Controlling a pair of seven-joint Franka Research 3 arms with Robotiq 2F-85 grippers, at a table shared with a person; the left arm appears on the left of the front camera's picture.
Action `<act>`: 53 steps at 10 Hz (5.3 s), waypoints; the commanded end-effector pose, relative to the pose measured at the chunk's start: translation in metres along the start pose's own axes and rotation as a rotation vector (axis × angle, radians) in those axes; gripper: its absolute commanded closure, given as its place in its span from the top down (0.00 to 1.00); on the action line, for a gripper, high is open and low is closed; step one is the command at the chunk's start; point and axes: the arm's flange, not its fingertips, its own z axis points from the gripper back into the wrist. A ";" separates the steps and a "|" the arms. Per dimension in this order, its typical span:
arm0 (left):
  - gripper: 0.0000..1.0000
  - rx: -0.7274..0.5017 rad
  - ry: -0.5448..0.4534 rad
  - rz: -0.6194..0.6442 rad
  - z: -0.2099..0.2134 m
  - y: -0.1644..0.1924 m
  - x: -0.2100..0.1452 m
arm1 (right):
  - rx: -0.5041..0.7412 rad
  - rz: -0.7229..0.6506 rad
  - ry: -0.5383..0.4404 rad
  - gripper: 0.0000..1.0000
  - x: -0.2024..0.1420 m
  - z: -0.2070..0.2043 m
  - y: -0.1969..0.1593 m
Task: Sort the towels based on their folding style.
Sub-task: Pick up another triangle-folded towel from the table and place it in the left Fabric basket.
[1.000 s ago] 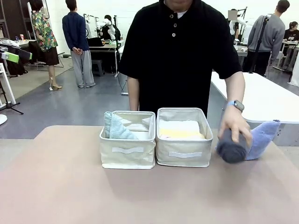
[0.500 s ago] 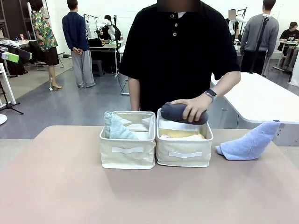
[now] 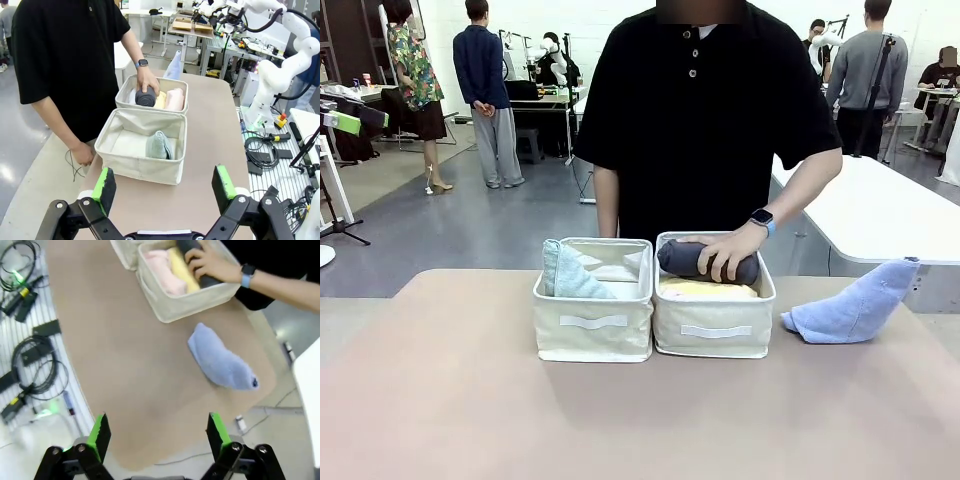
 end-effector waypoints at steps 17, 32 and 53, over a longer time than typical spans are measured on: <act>1.00 0.009 0.026 0.002 -0.001 -0.002 0.000 | 0.180 0.529 0.357 1.00 0.050 -0.110 -0.160; 1.00 0.009 0.026 0.002 -0.001 -0.002 0.000 | 0.263 0.346 0.374 1.00 0.020 -0.219 -0.214; 1.00 0.009 0.026 0.002 -0.001 -0.002 0.000 | 0.092 0.357 0.333 0.00 0.074 -0.112 -0.162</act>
